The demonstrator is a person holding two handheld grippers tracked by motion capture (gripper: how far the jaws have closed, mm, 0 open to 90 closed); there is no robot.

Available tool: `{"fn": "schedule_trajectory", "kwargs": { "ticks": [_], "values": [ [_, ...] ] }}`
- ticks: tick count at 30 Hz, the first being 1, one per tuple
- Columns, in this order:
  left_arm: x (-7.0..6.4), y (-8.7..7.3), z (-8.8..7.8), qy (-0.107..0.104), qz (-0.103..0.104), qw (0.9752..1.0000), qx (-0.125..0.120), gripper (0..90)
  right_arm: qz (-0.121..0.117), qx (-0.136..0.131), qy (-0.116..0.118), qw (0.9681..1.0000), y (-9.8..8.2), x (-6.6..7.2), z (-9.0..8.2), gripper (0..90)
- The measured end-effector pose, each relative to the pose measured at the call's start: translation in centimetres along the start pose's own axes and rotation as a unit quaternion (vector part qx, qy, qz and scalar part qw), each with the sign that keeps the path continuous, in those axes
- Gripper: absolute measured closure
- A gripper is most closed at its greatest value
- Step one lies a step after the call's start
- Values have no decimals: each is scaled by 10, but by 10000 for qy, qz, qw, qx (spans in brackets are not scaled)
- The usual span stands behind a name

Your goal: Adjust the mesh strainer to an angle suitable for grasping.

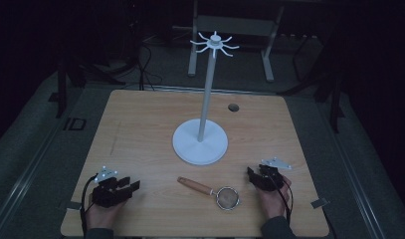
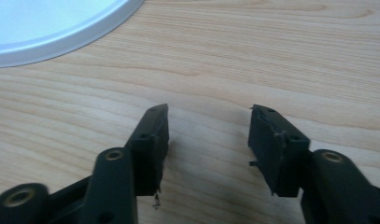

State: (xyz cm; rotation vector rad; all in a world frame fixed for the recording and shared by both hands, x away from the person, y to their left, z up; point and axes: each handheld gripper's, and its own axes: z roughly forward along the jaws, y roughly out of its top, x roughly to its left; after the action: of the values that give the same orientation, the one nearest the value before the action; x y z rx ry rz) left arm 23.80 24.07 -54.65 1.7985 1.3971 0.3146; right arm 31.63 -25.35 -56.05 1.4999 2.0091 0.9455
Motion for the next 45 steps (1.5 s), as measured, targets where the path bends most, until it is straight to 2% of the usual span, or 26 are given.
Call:
{"fn": "schedule_trajectory", "kwargs": {
  "ticks": [4, 9, 12, 15, 25, 28, 36, 45],
  "values": [
    [1, 1, -1, 25, -44, 10000, -33, 515, -50, 14, 27, 10000, 1, 2, -2, 524],
    [0, 1, -1, 39, 2, 10000, -38, 515, -132, -34, 72, 9999, 3, 5, -5, 536],
    [0, 1, -1, 44, 12, 10000, -48, 517, -201, 32, 134, 9997, 4, 7, -5, 543],
    [1, 1, -2, 57, 4, 10000, -63, 517, -367, 175, 88, 9991, 5, 10, -4, 542],
    [1, 1, -3, 76, 40, 9999, -113, 529, -600, 302, 349, 9971, 12, 18, -11, 531],
    [0, 1, -2, 82, 57, 9999, -107, 530, -634, 369, 477, 9962, 14, 20, -13, 531],
    [-1, 1, -1, 99, 121, 9998, -93, 537, -937, 464, 645, 9924, 20, 32, -19, 525],
    [-1, 1, -1, 113, 141, 9998, -93, 543, -1346, 611, 789, 9859, 30, 46, -20, 523]
  ]
}}
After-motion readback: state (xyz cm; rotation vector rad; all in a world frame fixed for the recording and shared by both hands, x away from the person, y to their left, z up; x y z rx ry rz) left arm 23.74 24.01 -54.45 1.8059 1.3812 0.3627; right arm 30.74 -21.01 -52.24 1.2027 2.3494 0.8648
